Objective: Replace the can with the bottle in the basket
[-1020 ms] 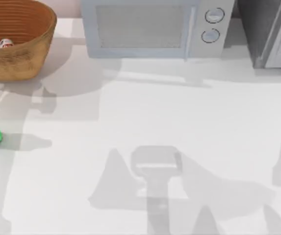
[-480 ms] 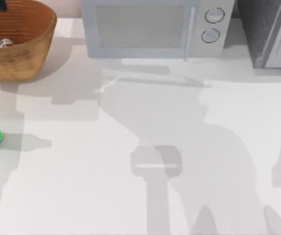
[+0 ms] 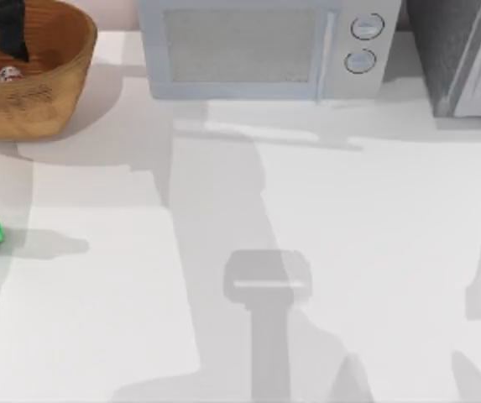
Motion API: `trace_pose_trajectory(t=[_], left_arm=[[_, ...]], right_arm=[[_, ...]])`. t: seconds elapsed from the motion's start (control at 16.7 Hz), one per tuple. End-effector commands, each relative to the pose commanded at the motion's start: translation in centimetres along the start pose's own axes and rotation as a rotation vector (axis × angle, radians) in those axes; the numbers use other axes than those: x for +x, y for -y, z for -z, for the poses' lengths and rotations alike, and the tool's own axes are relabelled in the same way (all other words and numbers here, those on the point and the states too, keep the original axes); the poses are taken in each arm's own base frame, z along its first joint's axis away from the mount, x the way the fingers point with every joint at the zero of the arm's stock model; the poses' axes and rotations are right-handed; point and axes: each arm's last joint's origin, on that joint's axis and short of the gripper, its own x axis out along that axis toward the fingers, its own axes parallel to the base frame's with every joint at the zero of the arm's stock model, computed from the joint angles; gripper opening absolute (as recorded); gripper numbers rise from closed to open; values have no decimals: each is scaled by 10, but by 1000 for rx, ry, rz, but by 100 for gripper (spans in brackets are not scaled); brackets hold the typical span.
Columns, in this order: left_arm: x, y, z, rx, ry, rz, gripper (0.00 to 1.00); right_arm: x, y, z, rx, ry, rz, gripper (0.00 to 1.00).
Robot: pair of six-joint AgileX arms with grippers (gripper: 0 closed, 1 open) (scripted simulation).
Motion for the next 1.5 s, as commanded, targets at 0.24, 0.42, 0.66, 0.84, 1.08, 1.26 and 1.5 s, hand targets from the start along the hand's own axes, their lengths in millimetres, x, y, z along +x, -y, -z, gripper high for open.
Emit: trace_pose_trajectory(t=[0.24,0.42,0.66,0.84,1.08,1.26,1.5], left_arm=[[13,-7,-1,-10,-22,6,100],[13,-7,-1,-10,-22,6,100],[17,-3,-2,-9,-20,6,100],[37,-5,-2,-11,-23,6,100],[64,-6,-1,-10,-22,6,100],[73,-6,0,-10,-22,6,100],[73,-6,0,-10,-22,6,92]], right_arm=[[0,0,0,0,0,0,100],[0,0,0,0,0,0,100],[0,0,0,0,0,0,100],[0,0,0,0,0,0,100],[0,0,0,0,0,0,100],[0,0,0,0,0,0,100],[0,0,0,0,0,0,100]])
